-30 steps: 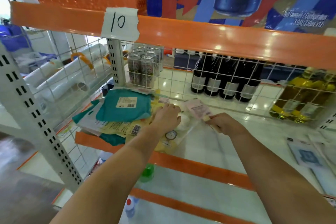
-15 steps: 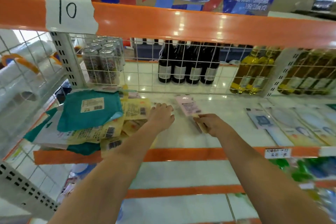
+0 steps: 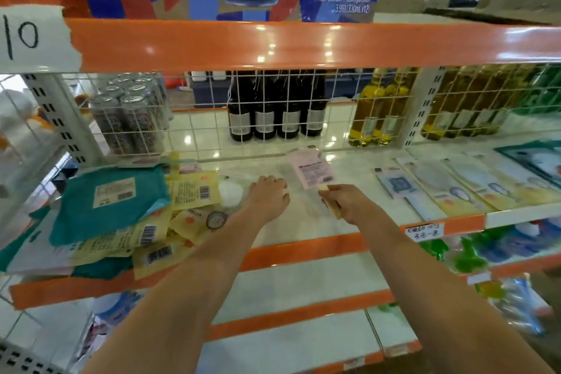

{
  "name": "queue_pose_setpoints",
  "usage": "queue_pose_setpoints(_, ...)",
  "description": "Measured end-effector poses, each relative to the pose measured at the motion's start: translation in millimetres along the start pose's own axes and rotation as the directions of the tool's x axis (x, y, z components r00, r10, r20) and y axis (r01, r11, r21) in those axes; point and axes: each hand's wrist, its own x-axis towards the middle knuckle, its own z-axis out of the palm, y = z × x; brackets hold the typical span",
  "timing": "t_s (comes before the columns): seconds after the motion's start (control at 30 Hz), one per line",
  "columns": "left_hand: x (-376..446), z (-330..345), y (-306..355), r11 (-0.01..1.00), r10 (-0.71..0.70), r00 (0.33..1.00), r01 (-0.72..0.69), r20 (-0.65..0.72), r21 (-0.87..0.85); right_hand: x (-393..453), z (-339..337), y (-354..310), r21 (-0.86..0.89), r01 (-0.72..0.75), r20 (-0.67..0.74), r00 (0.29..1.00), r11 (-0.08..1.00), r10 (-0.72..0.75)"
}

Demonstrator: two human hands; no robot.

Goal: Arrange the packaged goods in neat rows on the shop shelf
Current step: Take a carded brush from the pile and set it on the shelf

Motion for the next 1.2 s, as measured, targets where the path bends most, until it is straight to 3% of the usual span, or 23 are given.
queue_pose_setpoints(0.53,28.3,16.2,165.8,0.99,0.103,0.994,-0.101,0.019,-0.101,-46.0,-142.3,26.5,-0.008,0.072,-0.155,0.985,0.997,-0.072)
queue_pose_setpoints(0.7,31.7,24.7,216.4,0.974,0.103,0.995,-0.099,0.01,-0.202,-59.6,-181.6,42.2,0.081,0.044,-0.199,0.98,0.996,-0.028)
queue_pose_setpoints(0.93,27.9,44.8,276.9,0.836,0.053,0.999,-0.044,0.001,-0.548,-87.2,-225.9,72.1,0.254,0.063,-0.255,0.967,0.965,0.004)
queue_pose_setpoints(1.2,7.1,59.0,334.2,0.601,0.049,0.997,0.013,0.053,-0.799,-116.1,-259.5,95.5,0.34,0.08,-0.359,0.932,0.937,0.051)
